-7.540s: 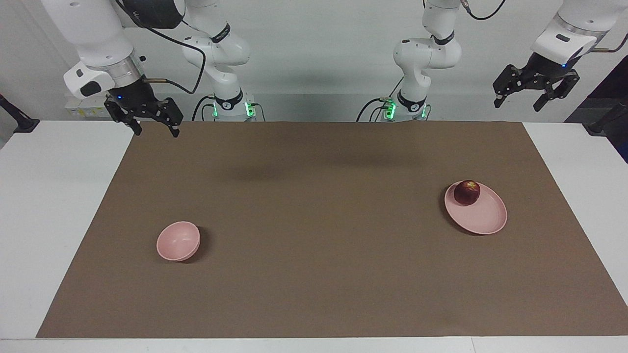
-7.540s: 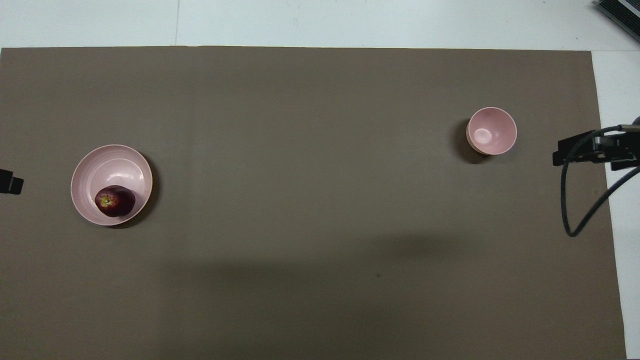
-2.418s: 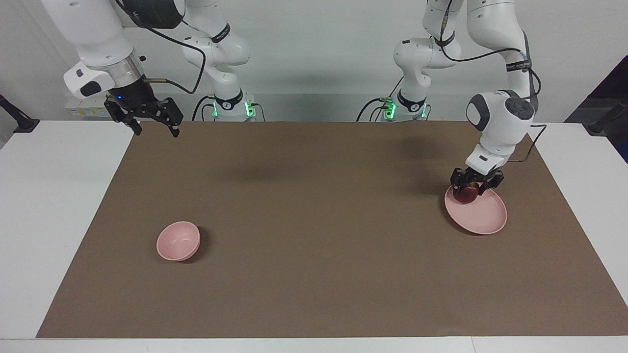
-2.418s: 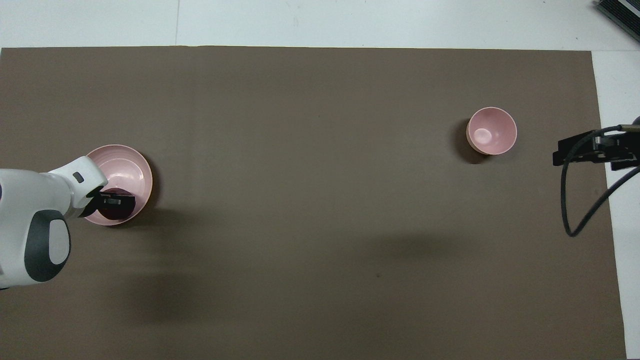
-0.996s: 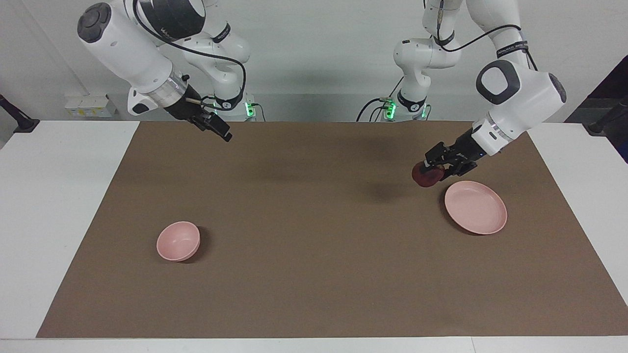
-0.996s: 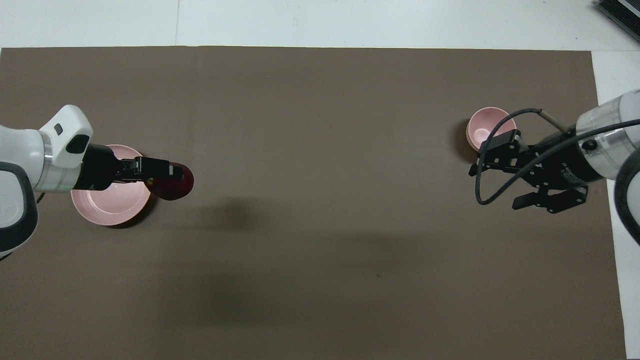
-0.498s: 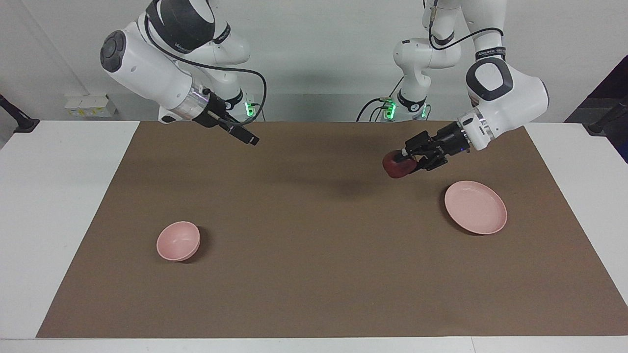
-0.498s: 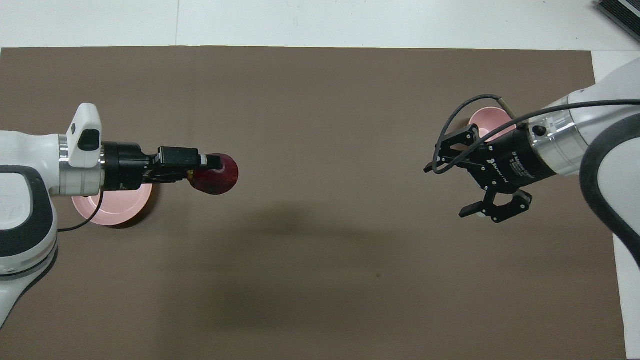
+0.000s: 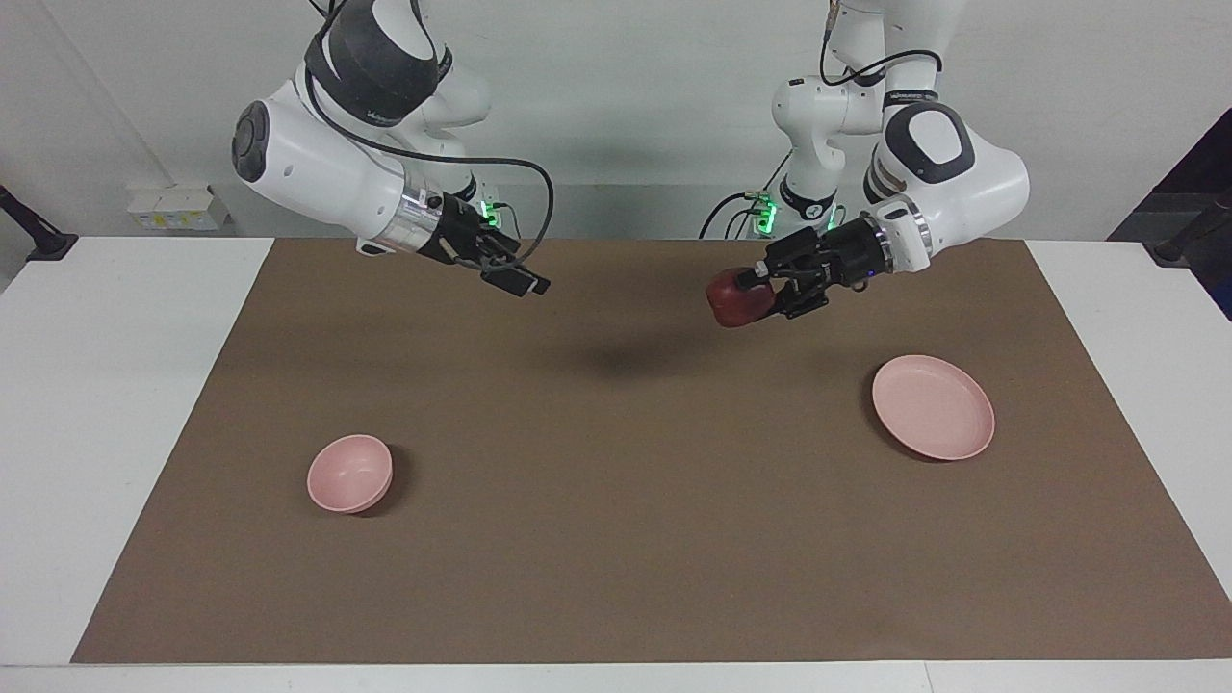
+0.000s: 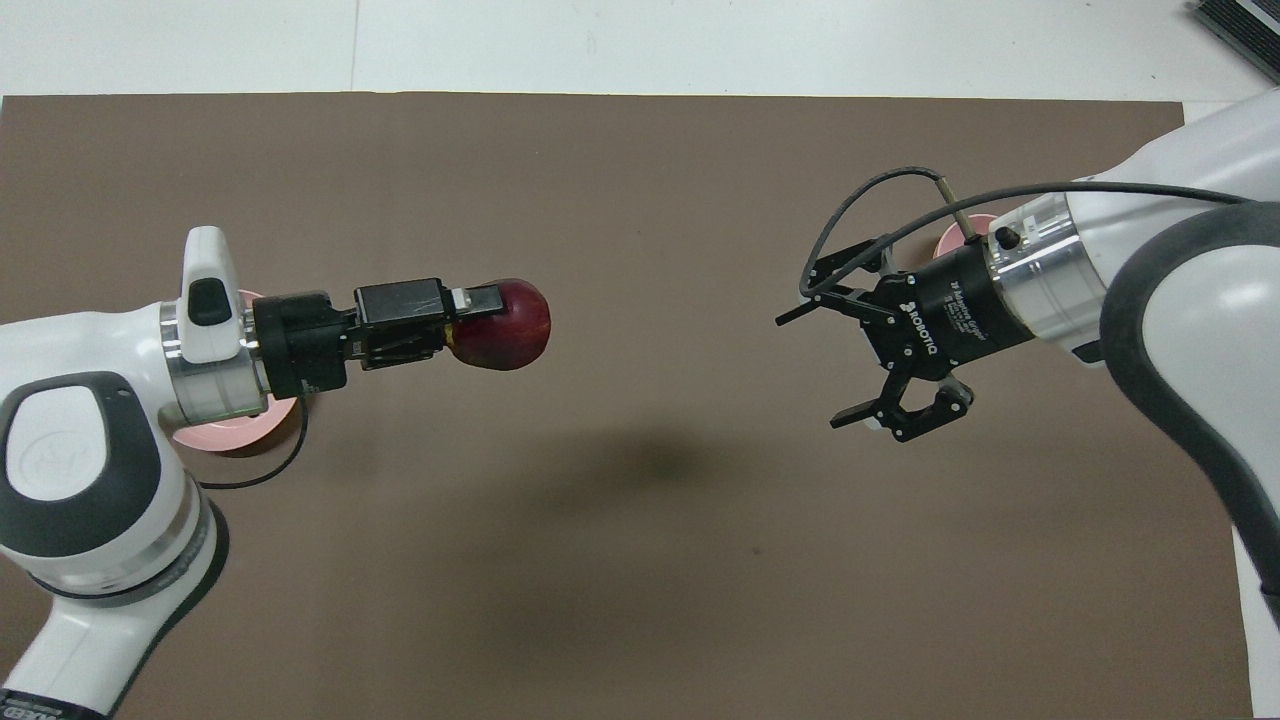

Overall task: Move apple from plate to bowl
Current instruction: 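Carry the apple toward the right gripper while the right gripper opens around it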

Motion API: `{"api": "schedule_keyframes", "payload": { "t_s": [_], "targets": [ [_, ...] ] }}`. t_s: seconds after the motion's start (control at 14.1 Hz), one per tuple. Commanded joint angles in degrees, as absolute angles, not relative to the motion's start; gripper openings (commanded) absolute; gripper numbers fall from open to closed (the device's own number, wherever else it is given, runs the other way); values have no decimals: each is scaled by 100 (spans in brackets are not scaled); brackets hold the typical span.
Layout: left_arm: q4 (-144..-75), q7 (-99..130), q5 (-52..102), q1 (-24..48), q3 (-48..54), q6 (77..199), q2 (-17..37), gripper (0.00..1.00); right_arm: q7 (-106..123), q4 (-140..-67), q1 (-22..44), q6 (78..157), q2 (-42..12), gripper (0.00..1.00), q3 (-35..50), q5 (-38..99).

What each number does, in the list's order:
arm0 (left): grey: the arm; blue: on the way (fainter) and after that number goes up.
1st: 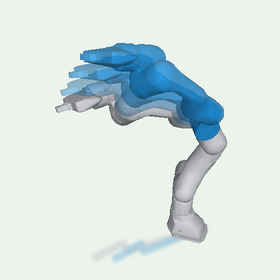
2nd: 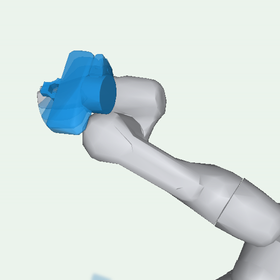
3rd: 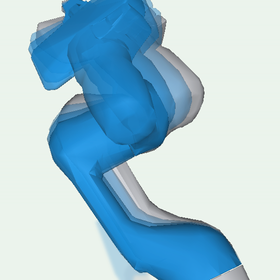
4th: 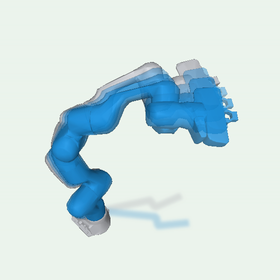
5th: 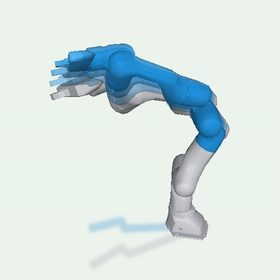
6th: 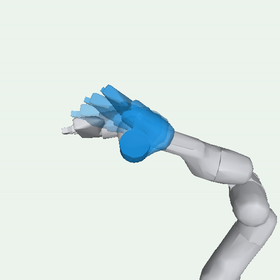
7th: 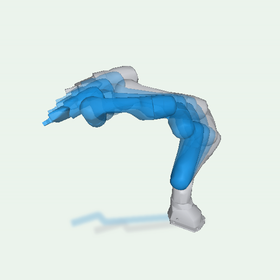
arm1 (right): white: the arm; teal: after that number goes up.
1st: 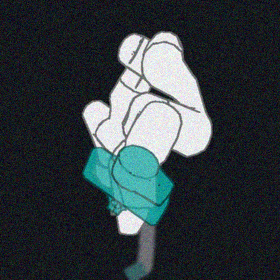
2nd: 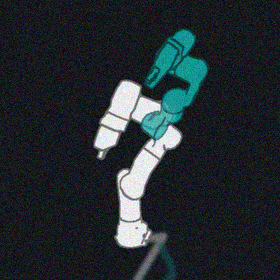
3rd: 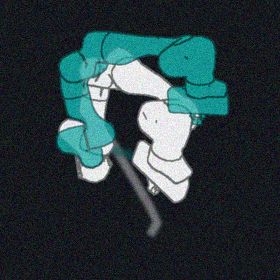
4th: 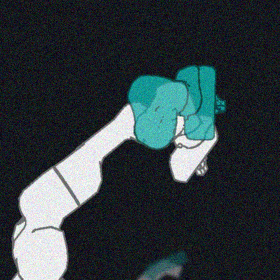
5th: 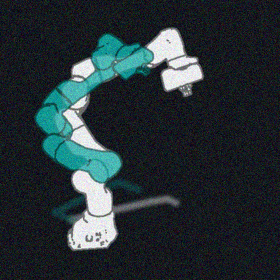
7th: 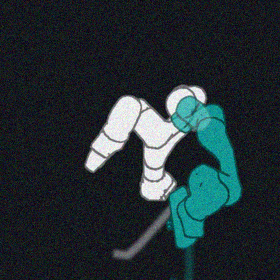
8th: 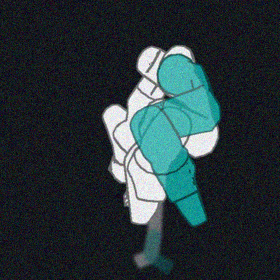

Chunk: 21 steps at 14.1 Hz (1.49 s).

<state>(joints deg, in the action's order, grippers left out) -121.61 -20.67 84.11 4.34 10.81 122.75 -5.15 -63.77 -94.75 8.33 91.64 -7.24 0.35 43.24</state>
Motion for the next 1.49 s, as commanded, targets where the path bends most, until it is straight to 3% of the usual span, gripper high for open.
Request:
{"api": "schedule_keyframes", "payload": {
  "t_s": [0.0, 0.71, 1.42],
  "targets": [
    [-12498, -2407, 9296, 466, 1545, 13006, -852, 0, -6697, -9956, 1036, 9815, -668, 100, 44, 4920],
    [-12604, -2452, 9791, 554, 2223, 13746, -993, 0, -7197, -10520, 1415, 11204, -721, 100, 44, 6380],
    [-12525, -2417, 9782, 545, 2338, 13825, -861, 0, -6953, -10485, 1810, 11629, -1064, 100, 44, 6943]
  ]
}}
